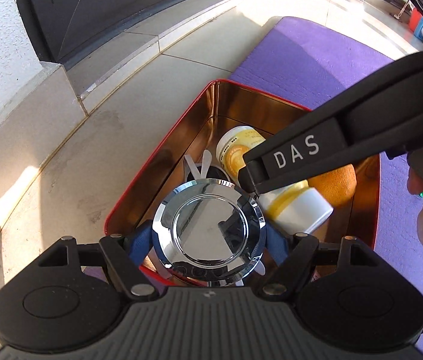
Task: Organize rigid objects
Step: 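Carry compact and bottle into the red tin and open both grippers, then withdraw both grippers from the tin toward the remaining items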
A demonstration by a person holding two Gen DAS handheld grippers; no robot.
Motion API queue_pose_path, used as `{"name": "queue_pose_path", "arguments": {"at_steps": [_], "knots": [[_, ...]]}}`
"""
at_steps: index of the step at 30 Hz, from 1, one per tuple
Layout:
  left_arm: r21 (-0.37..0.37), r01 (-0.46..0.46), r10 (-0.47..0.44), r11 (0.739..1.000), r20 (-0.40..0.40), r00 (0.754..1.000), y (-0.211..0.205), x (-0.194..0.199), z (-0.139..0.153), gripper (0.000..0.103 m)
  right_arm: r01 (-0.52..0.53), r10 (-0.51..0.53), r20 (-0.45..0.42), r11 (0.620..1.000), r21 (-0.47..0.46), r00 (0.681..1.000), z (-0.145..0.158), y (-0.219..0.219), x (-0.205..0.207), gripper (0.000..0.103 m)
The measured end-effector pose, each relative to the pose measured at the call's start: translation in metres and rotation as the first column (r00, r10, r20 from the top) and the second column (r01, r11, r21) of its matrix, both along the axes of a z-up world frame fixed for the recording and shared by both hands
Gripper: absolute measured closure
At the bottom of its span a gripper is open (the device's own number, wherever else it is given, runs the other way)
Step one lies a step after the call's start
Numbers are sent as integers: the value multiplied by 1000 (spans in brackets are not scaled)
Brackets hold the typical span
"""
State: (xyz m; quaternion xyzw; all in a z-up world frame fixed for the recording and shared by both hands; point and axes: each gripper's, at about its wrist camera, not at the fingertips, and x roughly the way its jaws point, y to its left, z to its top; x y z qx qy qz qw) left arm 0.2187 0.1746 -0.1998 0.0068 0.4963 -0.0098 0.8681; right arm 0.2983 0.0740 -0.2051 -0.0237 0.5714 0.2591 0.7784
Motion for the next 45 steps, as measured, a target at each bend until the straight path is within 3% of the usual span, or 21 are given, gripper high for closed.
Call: {"name": "queue_pose_path", "arguments": {"at_steps": [8,21,29,34,45], "knots": [[-17,-18,18,1000,-30,999,1,5,-1,27,5,-6,8,1000,26,1000,18,-10,-7,57],[-41,-60,60,997,-11,998,-3,-7,39,27,31,-34,47,996,81,998,68,-36,-28,53],[-15,-7,8,1000,33,999,-21,-29,83,27,43,-54,83,991,123,995,110,-59,-55,51],[18,14,-15,1000,61,998,-35,-44,106,27,58,-75,101,985,161,992,134,-81,-79,44],[31,84,-87,996,108,990,-82,-76,136,25,113,-142,146,975,193,979,160,-150,-130,33]]}}
